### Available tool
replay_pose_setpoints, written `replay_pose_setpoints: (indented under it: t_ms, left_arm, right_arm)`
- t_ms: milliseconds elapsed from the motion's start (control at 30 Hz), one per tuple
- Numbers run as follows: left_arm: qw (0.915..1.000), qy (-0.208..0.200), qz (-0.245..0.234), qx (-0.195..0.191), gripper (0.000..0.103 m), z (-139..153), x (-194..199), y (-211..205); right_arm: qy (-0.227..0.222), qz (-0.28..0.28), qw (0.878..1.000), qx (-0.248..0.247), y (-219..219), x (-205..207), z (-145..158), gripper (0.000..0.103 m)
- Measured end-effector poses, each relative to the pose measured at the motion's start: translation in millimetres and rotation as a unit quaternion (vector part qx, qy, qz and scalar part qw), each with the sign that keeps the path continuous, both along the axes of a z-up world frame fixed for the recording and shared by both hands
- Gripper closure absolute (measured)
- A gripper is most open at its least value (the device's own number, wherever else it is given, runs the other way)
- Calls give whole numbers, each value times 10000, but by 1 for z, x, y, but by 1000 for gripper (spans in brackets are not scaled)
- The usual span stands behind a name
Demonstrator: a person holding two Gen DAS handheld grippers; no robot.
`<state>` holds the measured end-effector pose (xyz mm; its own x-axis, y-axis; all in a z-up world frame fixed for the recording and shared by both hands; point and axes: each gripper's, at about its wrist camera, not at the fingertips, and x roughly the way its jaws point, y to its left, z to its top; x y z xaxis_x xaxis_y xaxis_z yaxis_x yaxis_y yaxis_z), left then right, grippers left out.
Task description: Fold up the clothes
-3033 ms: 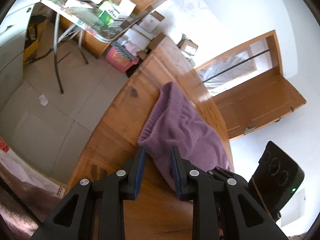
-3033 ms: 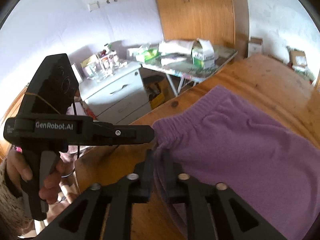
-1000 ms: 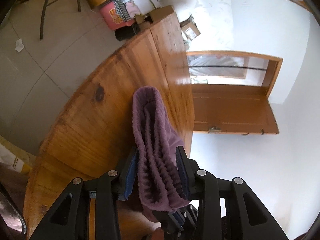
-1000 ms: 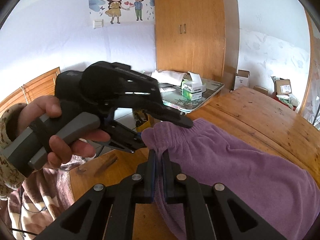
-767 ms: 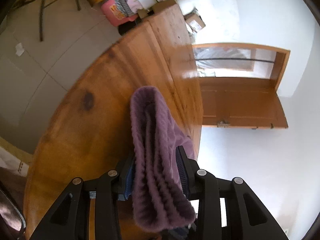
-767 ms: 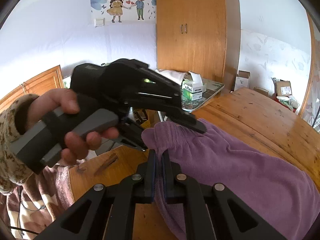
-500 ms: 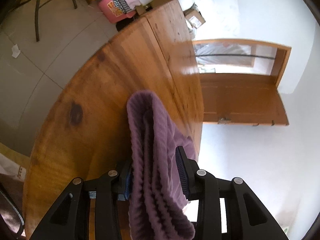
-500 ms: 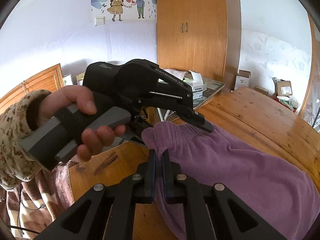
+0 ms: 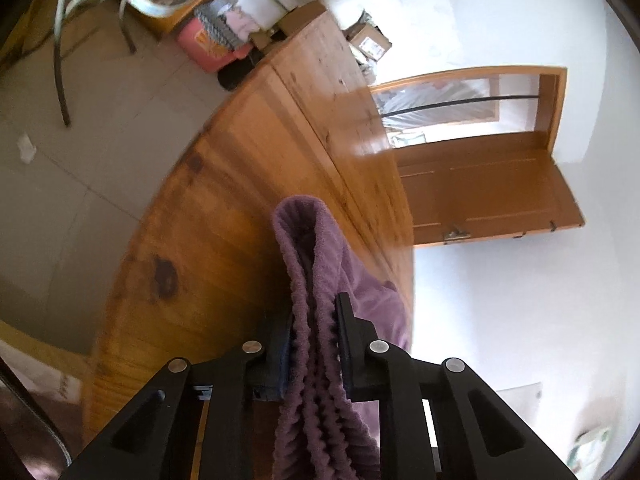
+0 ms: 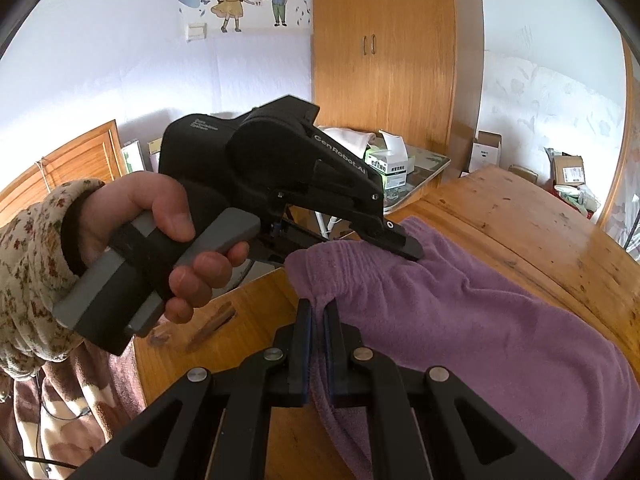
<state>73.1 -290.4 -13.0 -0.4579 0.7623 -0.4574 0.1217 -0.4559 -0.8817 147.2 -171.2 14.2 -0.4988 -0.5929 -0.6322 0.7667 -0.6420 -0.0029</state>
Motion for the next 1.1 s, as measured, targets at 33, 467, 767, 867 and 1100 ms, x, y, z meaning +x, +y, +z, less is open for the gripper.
replay_pose_setpoints:
  t_ms: [33,467,767,867,1100]
  left_arm:
    - [10000,34,11,-46,84,1,0,-1]
    - [9982,153,428,-385,88,6,16,-40]
    - [9983,11,368,-442,82,13,4,-23]
    - [9987,-148,324,-376,76,11,1,-20]
    - [9984,-335,298,-332,79,3,-8,-12]
  right_arm:
    - [15,1,10000,57,-4,1,0,97]
    - [-316,307,9990,-61,-35,0,-3,97]
    - [-249,249,9991,-252,-24,4,3,97]
    - [-253,250,9990,-273,-23,6,3,97]
    - [-240,202,9988,-376,-18,6,7,97]
